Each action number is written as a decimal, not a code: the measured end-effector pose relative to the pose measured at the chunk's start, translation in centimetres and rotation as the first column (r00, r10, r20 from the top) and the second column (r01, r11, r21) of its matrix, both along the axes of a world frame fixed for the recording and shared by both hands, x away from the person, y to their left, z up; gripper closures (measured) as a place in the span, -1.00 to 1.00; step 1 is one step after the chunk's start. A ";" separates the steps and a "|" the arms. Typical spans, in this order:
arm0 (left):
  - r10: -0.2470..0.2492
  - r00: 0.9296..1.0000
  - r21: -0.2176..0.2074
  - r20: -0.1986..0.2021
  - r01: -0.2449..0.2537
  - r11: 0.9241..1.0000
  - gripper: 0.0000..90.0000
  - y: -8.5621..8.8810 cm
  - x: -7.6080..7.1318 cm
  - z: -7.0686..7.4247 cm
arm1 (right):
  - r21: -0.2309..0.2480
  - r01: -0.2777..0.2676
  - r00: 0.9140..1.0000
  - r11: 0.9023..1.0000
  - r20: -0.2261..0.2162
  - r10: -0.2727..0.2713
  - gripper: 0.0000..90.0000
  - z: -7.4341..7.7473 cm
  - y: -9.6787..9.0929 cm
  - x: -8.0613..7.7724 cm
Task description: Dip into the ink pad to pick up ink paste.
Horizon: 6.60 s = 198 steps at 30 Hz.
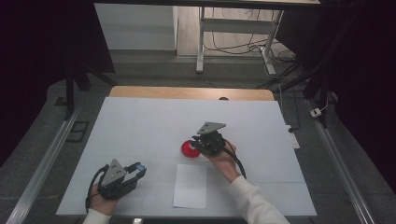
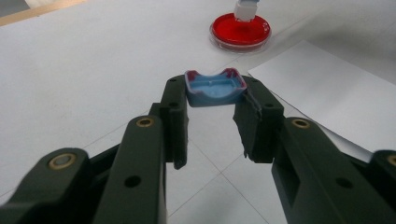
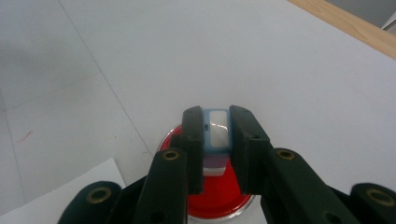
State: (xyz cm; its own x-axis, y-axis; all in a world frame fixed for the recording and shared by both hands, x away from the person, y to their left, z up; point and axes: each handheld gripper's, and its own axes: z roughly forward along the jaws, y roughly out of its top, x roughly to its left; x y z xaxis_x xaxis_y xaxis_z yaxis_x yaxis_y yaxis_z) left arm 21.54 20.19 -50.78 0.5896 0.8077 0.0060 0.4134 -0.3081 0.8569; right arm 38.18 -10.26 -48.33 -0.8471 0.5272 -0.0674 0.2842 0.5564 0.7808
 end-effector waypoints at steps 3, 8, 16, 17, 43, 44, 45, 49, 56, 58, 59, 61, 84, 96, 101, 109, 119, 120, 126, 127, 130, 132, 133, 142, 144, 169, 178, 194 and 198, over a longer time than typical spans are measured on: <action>0.000 1.000 0.001 -0.002 0.000 1.000 0.44 0.0 0.0 0.0 | -0.006 -0.002 1.000 1.000 0.004 0.002 0.66 -0.1 0.1 0.0; -0.001 1.000 0.002 -0.006 0.001 1.000 0.44 0.0 0.1 -0.1 | -0.023 0.003 1.000 1.000 0.006 -0.003 0.66 -0.2 0.2 0.1; 0.002 1.000 -0.001 -0.001 -0.002 1.000 0.44 0.0 0.0 0.0 | -0.042 -0.001 1.000 0.999 0.006 0.001 0.67 -0.8 0.5 0.2; 0.002 1.000 0.000 -0.001 -0.002 1.000 0.44 0.0 0.0 0.0 | -0.043 0.000 1.000 0.999 0.007 0.001 0.67 -0.8 0.5 0.2; -0.002 1.000 0.002 -0.001 0.002 1.000 0.44 -0.1 0.0 0.0 | -0.081 0.000 1.000 0.997 0.022 0.002 0.67 -1.2 0.7 -0.1; -0.001 1.000 0.002 -0.001 0.001 1.000 0.44 -0.1 -0.1 0.0 | -0.078 0.001 1.000 0.997 0.023 0.000 0.67 -1.3 0.8 -0.1; -0.001 1.000 0.002 -0.001 0.001 1.000 0.44 -0.1 -0.1 0.0 | -0.077 0.003 1.000 0.997 0.025 -0.002 0.67 -1.3 0.8 -0.2; 0.000 1.000 0.002 0.000 0.000 1.000 0.44 -0.1 -0.1 0.0 | -0.074 0.006 1.000 0.997 0.026 -0.004 0.67 -1.3 0.8 -0.2; 0.002 1.000 0.000 -0.001 -0.002 1.000 0.44 -0.1 0.0 0.0 | -0.036 0.007 1.000 0.999 0.015 -0.006 0.67 -0.8 0.4 -0.1; 0.001 1.000 -0.001 -0.001 -0.001 1.000 0.44 0.0 0.0 0.0 | -0.026 0.006 1.000 1.000 0.027 -0.005 0.67 -0.5 0.2 -0.2; 0.001 1.000 -0.001 0.000 -0.001 1.000 0.44 0.0 0.0 0.0 | -0.010 0.003 1.000 1.000 0.025 -0.003 0.67 -0.4 0.1 -0.2; 0.002 1.000 -0.001 0.001 -0.002 1.000 0.44 0.0 0.0 0.0 | 0.009 0.005 1.000 1.000 0.024 -0.006 0.67 0.0 0.0 -0.3; -0.006 1.000 0.004 -0.003 0.006 1.000 0.44 -0.1 0.1 -0.1 | 0.007 0.040 0.998 0.999 0.055 -0.040 0.67 0.6 -0.3 -0.2; -0.010 1.000 0.007 -0.005 0.010 1.000 0.44 -0.2 0.1 -0.2 | -0.056 0.031 0.999 0.998 0.027 -0.029 0.67 -0.9 0.1 0.4; -0.010 1.000 0.008 -0.005 0.010 1.000 0.44 -0.2 0.1 -0.1 | -0.085 0.034 0.999 0.996 0.025 -0.032 0.67 -0.9 0.4 0.3; -0.011 1.000 0.010 -0.004 0.011 1.000 0.44 -0.4 0.0 -0.1 | -0.125 0.038 0.997 0.991 0.075 -0.029 0.67 -1.2 1.0 -0.2; -0.010 1.000 0.013 -0.003 0.010 1.000 0.44 -0.4 -0.1 -0.1 | -0.105 0.045 0.998 0.993 0.057 -0.039 0.67 -1.2 0.7 -0.1; -0.009 1.000 0.012 -0.004 0.009 1.000 0.44 -0.4 -0.1 -0.1 | -0.104 0.046 0.998 0.994 0.055 -0.041 0.67 -1.2 0.8 -0.1; -0.007 1.000 0.013 -0.002 0.007 1.000 0.44 -0.3 0.0 -0.1 | -0.097 0.051 0.997 0.994 0.059 -0.046 0.67 -1.3 0.8 -0.2; -0.007 1.000 0.013 -0.002 0.007 1.000 0.44 -0.3 0.0 -0.1 | -0.094 0.052 0.997 0.994 0.060 -0.046 0.67 -1.3 0.8 -0.2; -0.006 1.000 0.013 -0.002 0.006 1.000 0.44 -0.3 0.0 -0.1 | -0.094 0.046 0.997 0.994 0.059 -0.041 0.67 -1.2 0.7 -0.1; -0.003 1.000 0.013 -0.001 0.003 1.000 0.44 -0.2 0.0 -0.1 | -0.081 0.049 0.998 0.996 0.053 -0.045 0.67 -1.2 0.6 -0.1; -0.003 1.000 0.013 -0.002 0.003 1.000 0.44 -0.2 0.0 -0.1 | -0.077 0.049 0.998 0.996 0.053 -0.045 0.67 -1.2 0.6 -0.1; -0.008 1.000 0.018 -0.003 0.008 1.000 0.44 -0.3 0.0 -0.2 | -0.063 0.050 0.997 0.997 0.053 -0.047 0.67 -1.0 0.4 -0.2; -0.006 1.000 0.019 -0.005 0.006 1.000 0.44 -0.3 0.0 -0.2 | -0.073 0.041 0.998 0.996 0.060 -0.037 0.67 -0.9 0.3 -0.2; -0.009 1.000 0.021 -0.011 0.009 1.000 0.44 -0.4 0.2 -0.3 | 0.027 -0.004 1.000 1.000 0.014 0.004 0.67 0.2 0.7 -1.3; -0.006 1.000 0.020 -0.011 0.006 1.000 0.44 -0.3 0.2 -0.3 | 0.036 -0.003 1.000 0.999 0.013 0.003 0.67 0.6 0.5 -1.5; -0.005 1.000 0.021 -0.010 0.005 1.000 0.44 -0.3 0.2 -0.3 | 0.061 -0.018 1.000 0.998 0.020 0.017 0.67 1.3 0.2 -2.1; -0.005 1.000 0.021 -0.010 0.005 1.000 0.44 -0.3 0.2 -0.3 | 0.071 -0.026 1.000 0.997 0.015 0.025 0.67 1.4 0.0 -2.2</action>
